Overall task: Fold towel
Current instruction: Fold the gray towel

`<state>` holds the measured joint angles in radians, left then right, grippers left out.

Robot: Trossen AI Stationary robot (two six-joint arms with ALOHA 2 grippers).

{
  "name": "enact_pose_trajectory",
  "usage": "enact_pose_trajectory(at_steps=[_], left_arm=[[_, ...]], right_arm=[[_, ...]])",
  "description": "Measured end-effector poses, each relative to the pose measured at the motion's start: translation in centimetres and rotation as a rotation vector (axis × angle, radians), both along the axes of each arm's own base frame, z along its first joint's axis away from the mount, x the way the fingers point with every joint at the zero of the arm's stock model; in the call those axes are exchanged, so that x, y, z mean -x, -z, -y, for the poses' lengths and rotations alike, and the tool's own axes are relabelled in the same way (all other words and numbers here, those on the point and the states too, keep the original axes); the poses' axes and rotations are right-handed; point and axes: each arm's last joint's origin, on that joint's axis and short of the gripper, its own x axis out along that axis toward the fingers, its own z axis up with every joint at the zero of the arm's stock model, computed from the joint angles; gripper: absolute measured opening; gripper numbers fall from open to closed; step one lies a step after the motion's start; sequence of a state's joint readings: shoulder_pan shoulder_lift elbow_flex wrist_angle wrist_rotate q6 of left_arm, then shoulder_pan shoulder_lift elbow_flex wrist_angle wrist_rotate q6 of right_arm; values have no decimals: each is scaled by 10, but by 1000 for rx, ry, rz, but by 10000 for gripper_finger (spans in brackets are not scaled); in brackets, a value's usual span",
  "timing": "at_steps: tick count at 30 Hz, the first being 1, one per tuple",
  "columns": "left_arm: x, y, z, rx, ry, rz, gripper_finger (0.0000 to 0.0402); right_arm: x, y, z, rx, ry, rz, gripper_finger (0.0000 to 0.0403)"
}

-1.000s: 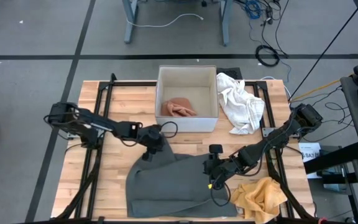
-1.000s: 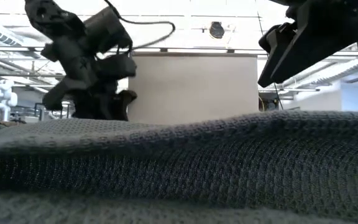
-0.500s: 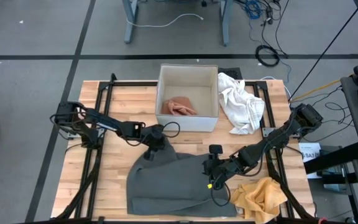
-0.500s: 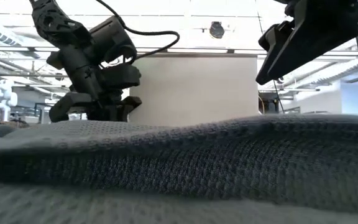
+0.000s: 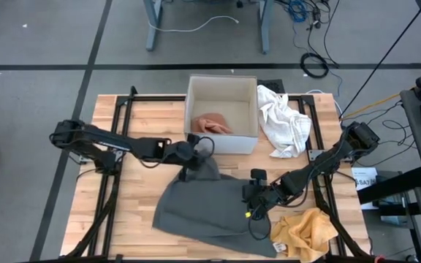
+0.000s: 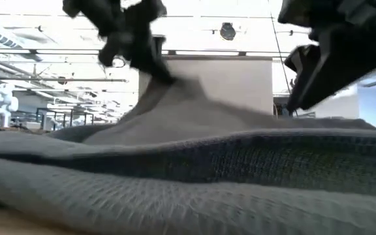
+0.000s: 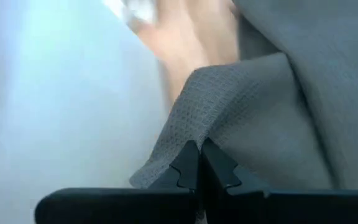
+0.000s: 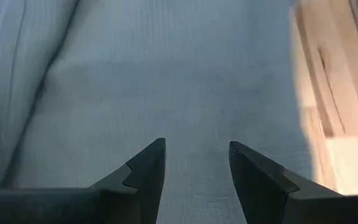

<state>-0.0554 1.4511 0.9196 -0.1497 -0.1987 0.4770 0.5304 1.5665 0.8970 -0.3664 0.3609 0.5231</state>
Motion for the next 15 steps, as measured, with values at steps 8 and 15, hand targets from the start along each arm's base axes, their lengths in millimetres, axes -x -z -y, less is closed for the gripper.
enact_pose_trajectory(at_steps=[8, 15], left_arm=[[9, -59, 15, -162, -139, 95, 1], [13, -73, 19, -337, -314, 108, 1]], right_arm=[[5, 11, -17, -123, -141, 121, 164], [11, 21, -38, -136, -237, 127, 164]])
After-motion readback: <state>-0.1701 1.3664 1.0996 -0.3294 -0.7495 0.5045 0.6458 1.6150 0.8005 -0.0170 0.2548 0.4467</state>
